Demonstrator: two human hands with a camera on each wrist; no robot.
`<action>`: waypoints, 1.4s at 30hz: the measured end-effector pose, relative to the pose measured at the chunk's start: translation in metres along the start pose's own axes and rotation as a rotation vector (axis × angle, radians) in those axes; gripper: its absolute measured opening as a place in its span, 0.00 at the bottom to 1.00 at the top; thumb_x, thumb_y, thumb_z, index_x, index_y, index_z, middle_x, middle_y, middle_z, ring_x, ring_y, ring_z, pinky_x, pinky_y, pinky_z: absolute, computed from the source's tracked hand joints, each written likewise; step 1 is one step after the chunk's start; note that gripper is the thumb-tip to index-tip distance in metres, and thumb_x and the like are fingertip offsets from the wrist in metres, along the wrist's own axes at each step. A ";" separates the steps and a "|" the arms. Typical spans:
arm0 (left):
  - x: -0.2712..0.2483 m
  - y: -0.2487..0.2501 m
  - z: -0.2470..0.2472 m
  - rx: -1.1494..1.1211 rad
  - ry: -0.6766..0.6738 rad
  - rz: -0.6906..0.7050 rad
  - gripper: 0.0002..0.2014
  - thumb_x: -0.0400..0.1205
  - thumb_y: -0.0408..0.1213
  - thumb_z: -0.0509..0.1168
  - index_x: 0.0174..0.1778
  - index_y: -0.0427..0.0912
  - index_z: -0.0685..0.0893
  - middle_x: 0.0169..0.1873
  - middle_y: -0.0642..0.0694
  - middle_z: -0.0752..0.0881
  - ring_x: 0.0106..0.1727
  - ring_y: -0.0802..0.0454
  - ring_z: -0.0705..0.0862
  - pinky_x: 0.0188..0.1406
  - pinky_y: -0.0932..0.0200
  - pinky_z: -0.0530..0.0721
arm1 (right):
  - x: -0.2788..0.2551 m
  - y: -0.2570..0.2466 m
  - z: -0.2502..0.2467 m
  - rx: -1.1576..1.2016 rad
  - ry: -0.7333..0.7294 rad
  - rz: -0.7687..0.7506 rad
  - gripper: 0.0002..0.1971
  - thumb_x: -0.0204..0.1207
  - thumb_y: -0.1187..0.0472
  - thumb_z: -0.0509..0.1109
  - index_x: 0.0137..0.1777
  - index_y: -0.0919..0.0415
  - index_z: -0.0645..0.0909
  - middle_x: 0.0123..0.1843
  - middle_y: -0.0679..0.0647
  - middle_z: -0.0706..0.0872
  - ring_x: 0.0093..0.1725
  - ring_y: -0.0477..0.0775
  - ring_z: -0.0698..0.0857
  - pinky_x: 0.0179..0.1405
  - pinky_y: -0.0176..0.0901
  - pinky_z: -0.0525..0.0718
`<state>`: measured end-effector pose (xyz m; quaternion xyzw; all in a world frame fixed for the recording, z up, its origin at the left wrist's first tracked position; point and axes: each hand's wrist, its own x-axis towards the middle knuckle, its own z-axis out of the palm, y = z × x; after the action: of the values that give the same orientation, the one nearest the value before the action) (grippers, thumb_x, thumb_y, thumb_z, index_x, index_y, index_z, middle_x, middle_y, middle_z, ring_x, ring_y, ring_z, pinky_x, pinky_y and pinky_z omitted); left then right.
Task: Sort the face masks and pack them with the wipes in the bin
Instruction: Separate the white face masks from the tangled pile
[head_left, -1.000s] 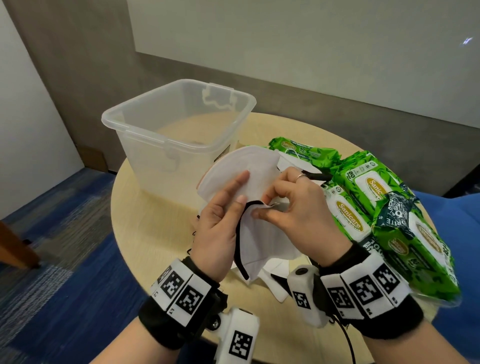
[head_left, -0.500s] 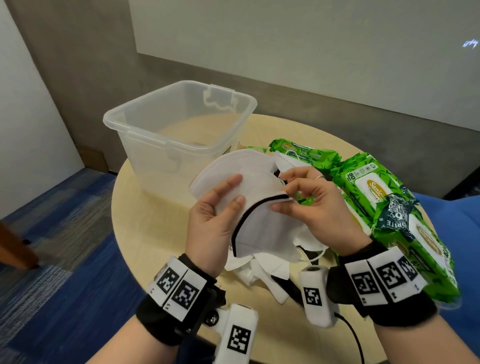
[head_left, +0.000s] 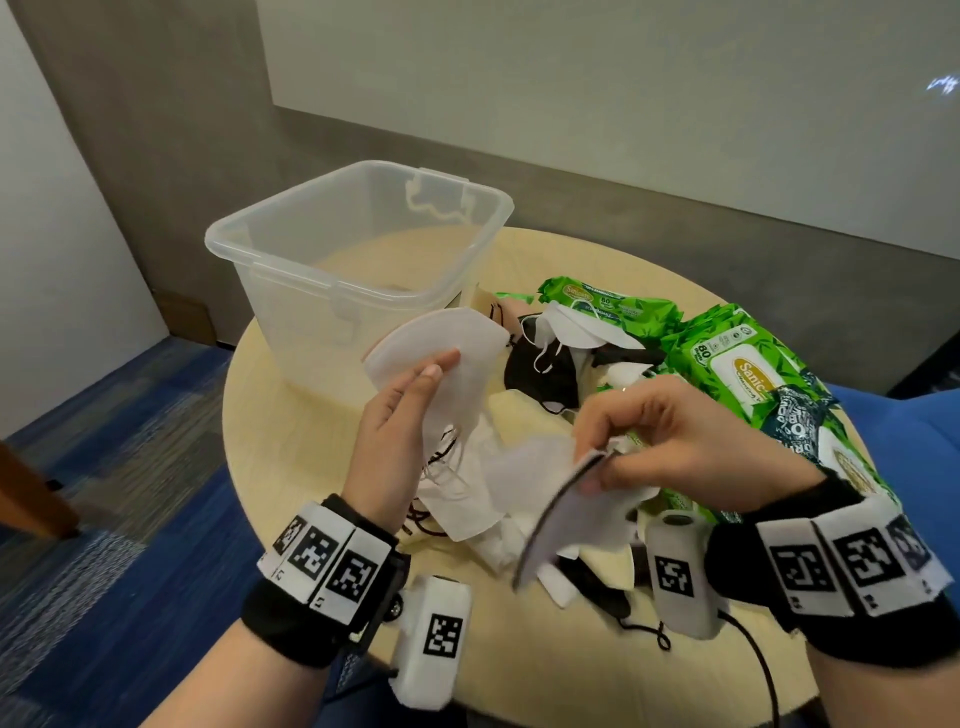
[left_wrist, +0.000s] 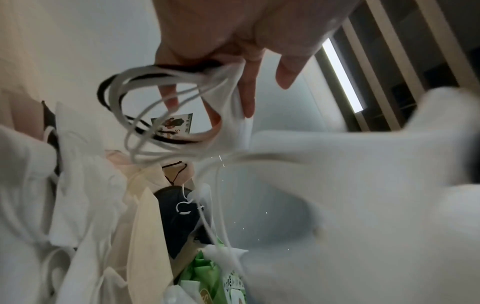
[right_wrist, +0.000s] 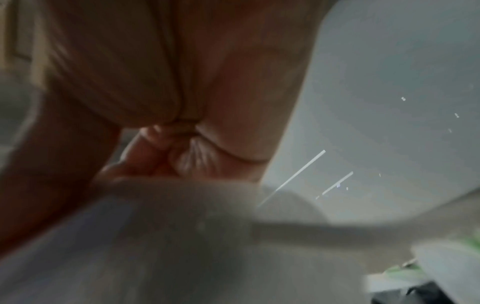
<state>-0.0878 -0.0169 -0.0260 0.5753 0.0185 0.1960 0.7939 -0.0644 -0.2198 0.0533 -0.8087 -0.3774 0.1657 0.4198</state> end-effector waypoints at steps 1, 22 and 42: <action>-0.001 -0.001 -0.001 0.049 -0.037 0.001 0.13 0.85 0.40 0.57 0.54 0.44 0.87 0.51 0.58 0.88 0.54 0.68 0.83 0.52 0.73 0.79 | -0.002 -0.004 -0.002 0.057 -0.081 0.017 0.05 0.61 0.64 0.78 0.32 0.55 0.85 0.34 0.53 0.86 0.37 0.46 0.83 0.41 0.33 0.78; -0.007 -0.010 0.010 -0.156 0.008 -0.092 0.11 0.83 0.28 0.58 0.56 0.32 0.84 0.47 0.43 0.90 0.49 0.51 0.89 0.43 0.62 0.86 | 0.010 0.019 0.015 0.407 0.464 -0.068 0.06 0.71 0.71 0.68 0.39 0.62 0.74 0.31 0.44 0.84 0.33 0.40 0.81 0.34 0.30 0.79; -0.018 -0.019 0.023 -0.207 -0.045 -0.111 0.19 0.75 0.41 0.63 0.56 0.31 0.84 0.48 0.37 0.89 0.49 0.43 0.87 0.48 0.50 0.86 | 0.029 0.036 0.049 0.452 0.617 0.110 0.04 0.81 0.65 0.61 0.51 0.56 0.73 0.54 0.58 0.85 0.55 0.53 0.85 0.52 0.47 0.84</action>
<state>-0.0930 -0.0486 -0.0396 0.4927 0.0125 0.1396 0.8588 -0.0567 -0.1836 -0.0032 -0.7267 -0.1437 0.0159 0.6716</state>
